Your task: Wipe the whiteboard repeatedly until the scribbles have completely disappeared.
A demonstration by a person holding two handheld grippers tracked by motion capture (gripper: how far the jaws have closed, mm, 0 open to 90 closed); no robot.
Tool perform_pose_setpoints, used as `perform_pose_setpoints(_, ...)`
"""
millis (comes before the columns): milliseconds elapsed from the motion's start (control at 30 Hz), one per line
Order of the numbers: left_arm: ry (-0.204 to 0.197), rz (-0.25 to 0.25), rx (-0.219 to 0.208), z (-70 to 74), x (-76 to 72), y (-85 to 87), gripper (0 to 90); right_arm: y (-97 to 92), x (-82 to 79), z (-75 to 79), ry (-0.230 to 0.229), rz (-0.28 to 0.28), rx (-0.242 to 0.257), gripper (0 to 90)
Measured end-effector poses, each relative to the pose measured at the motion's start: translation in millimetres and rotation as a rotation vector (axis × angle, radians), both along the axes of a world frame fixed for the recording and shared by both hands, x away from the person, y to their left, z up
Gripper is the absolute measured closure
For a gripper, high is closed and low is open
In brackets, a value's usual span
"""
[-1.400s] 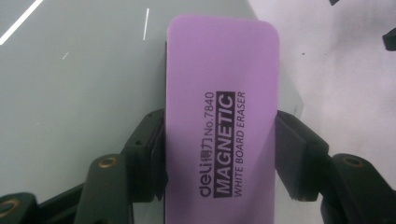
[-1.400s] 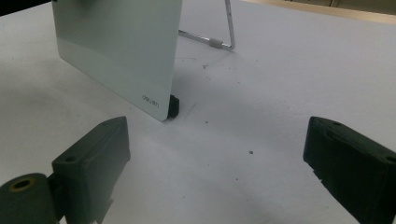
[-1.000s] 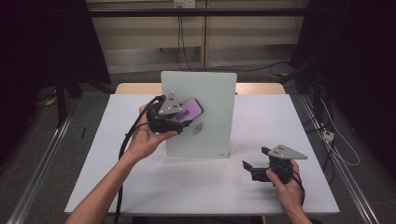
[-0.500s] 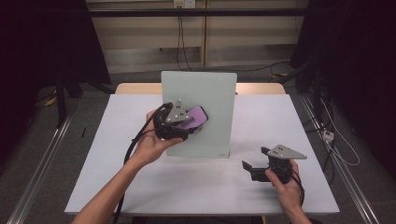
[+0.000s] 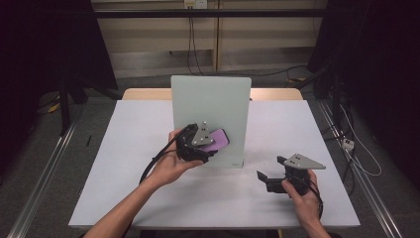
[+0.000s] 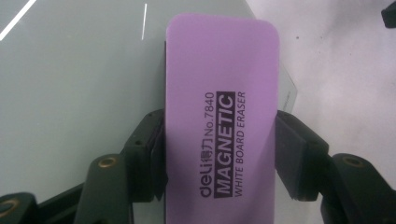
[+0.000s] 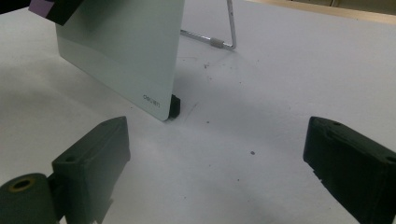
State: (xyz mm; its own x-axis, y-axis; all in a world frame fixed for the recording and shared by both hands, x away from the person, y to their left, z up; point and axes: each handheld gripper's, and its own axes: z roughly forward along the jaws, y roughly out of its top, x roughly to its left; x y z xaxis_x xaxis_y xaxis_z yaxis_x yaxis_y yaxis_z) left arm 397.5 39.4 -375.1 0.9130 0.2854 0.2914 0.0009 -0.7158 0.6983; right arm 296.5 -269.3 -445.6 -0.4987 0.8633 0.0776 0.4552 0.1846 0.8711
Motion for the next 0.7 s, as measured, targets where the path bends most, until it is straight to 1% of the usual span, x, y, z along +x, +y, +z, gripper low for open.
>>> perform_pose_setpoints(33,0.008,-0.005,0.008,-0.9,-0.3,-0.2,41.0,0.0,0.0,0.0,-0.001,0.0,0.0,7.1)
perform_pose_setpoints(133,0.014,-0.007,0.011,-2.7,-0.8,-1.1,41.0,0.1,0.1,-0.1,0.001,0.0,0.001,7.1)
perform_pose_setpoints(300,0.03,-0.011,0.007,-1.1,1.4,0.0,41.0,-0.2,-0.1,0.0,0.0,0.001,0.001,7.2)
perform_pose_setpoints(333,0.029,-0.01,0.007,-0.4,1.8,-0.1,41.0,-0.3,0.0,0.0,0.0,0.0,0.001,7.2)
perform_pose_setpoints(367,0.023,-0.005,-0.005,1.2,2.2,0.0,41.0,-0.4,0.2,-0.2,0.0,0.0,0.002,7.2)
perform_pose_setpoints(400,0.019,-0.002,-0.001,4.5,3.4,1.0,41.0,-0.5,0.3,-0.2,0.001,0.0,0.002,7.2)
perform_pose_setpoints(433,0.018,0.004,-0.013,7.6,4.7,1.8,41.0,-0.6,0.3,-0.3,0.0,0.001,0.002,7.2)
perform_pose_setpoints(500,0.005,0.011,-0.018,16.3,8.1,4.2,41.0,-0.6,0.2,-0.3,0.0,0.001,0.002,7.2)
perform_pose_setpoints(600,-0.018,0.037,-0.048,31.6,13.5,9.1,41.0,-0.5,0.2,-0.2,0.0,0.001,0.002,7.2)
perform_pose_setpoints(633,-0.026,0.045,-0.065,36.6,15.9,11.1,41.0,-0.5,0.3,-0.2,0.0,0.001,0.002,7.2)
perform_pose_setpoints(700,-0.03,0.06,-0.08,46.9,20.3,15.7,41.0,-0.4,0.4,-0.3,0.001,0.001,0.002,7.2)
